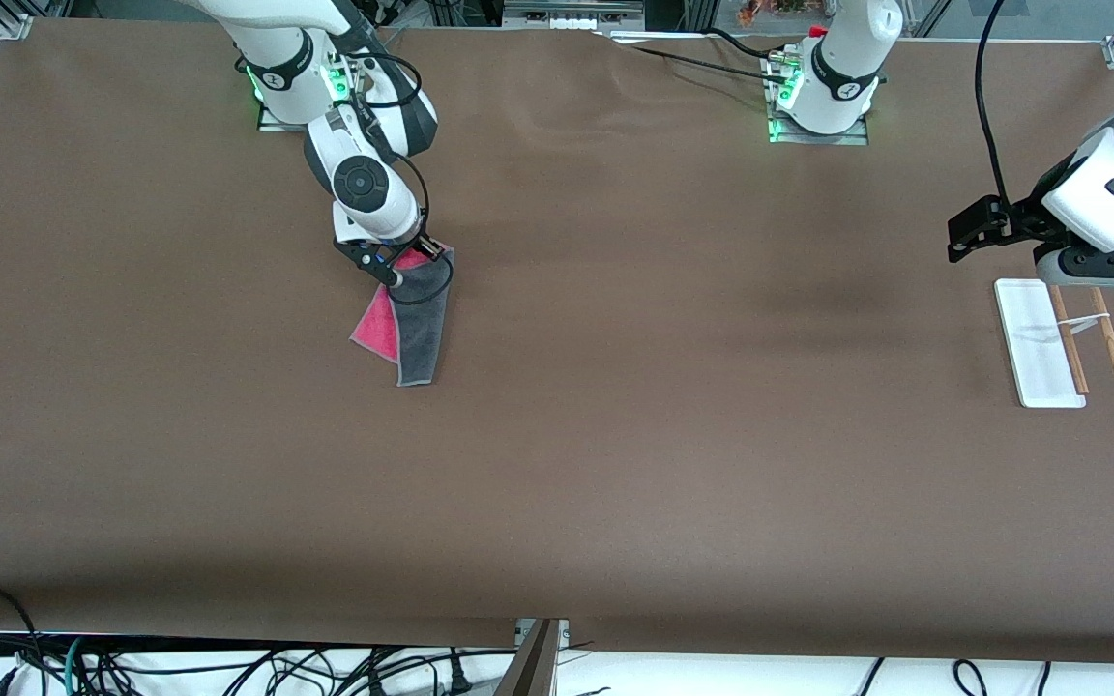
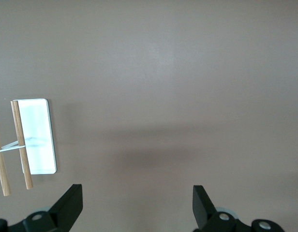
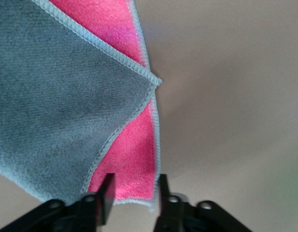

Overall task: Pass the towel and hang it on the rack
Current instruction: 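Grasp the towel corner with the right gripper, then lift the towel with the right gripper toward the table middle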

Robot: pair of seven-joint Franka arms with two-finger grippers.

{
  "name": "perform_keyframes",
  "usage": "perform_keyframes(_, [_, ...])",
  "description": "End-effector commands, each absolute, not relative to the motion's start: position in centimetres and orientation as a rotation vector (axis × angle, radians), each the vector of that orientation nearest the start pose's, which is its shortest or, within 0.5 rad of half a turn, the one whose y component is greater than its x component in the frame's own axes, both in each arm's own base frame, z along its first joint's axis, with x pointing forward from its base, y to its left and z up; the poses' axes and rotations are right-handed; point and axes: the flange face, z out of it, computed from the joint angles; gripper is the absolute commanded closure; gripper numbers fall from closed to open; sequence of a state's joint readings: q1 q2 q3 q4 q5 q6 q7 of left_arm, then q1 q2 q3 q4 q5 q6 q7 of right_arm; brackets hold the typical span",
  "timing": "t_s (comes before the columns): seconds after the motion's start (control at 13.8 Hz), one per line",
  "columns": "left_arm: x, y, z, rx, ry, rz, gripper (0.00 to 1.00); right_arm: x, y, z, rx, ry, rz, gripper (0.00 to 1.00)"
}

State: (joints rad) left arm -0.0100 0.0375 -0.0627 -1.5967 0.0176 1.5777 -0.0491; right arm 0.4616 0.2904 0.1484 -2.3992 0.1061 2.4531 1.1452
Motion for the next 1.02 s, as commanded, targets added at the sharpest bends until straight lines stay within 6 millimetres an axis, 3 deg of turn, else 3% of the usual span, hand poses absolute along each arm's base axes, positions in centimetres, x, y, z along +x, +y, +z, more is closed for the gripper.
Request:
perform_keyframes(0.0, [56.3, -3.7, 59.5, -3.103, 0.037, 0.077, 0.0, 37.7, 27.3, 18.4, -3.065, 1.014, 0.35, 0.91])
perform_keyframes(0.07, [56.4, -3.7, 59.4, -3.104, 0.037, 0.08, 0.0, 37.8, 27.4, 18.5, -3.063, 1.011, 0.347, 1.0])
perform_keyframes(0.29, [56.4, -3.7, 59.4, -3.104, 0.037, 0.08, 0.0, 38.4, 28.0, 20.0, -3.051, 0.991, 0.319, 1.0])
perform_keyframes(0.51, [56.4, -3.7, 59.4, -3.103, 0.038, 0.08, 0.0, 40.6, 30.6, 23.7, -3.053, 0.955, 0.334, 1.0])
perform_keyframes(0.73, [56.4, -3.7, 59.4, -3.103, 0.038, 0.08, 0.0, 44.3, 34.1, 30.7, -2.99, 0.983, 0.442, 1.0])
perform_keyframes(0.94, [56.4, -3.7, 59.4, -3.104, 0.035, 0.08, 0.0, 45.7, 37.9, 37.1, -2.846, 1.01, 0.584, 1.0])
